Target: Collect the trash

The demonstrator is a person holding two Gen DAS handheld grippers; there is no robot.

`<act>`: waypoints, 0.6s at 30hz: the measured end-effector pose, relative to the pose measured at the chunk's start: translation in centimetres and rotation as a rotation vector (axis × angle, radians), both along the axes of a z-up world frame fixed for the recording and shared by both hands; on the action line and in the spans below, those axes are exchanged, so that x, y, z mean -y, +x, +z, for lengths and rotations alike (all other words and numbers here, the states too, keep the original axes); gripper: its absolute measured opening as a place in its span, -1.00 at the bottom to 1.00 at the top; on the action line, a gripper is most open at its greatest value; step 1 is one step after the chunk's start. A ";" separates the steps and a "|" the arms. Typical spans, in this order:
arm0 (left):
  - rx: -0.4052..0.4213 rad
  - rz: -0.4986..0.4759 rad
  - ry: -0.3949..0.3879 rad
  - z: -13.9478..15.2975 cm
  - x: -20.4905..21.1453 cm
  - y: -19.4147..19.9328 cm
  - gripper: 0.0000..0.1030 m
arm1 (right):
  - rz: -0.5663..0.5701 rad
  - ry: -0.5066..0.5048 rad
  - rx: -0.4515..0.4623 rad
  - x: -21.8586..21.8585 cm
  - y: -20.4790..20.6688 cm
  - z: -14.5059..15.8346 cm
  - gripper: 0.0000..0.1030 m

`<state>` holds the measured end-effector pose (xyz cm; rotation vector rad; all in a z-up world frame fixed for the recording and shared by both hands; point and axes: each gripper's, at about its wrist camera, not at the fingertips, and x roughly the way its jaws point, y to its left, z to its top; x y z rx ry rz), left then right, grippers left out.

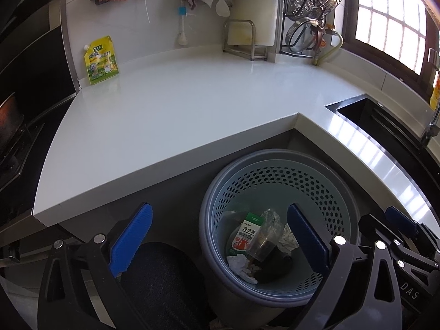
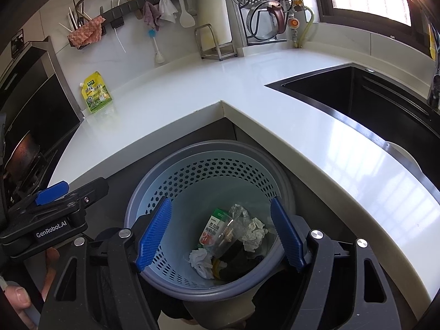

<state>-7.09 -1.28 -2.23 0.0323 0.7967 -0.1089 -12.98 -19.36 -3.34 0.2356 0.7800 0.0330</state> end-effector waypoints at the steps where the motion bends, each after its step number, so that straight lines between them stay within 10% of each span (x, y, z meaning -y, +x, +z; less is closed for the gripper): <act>1: 0.002 0.002 0.001 0.1 0.0 0.0 0.88 | 0.000 0.001 0.001 0.0 0.0 0.0 0.39; 18: -0.005 0.007 0.012 0.1 0.1 -0.1 0.88 | 0.001 -0.001 0.007 -0.1 -0.4 0.3 0.39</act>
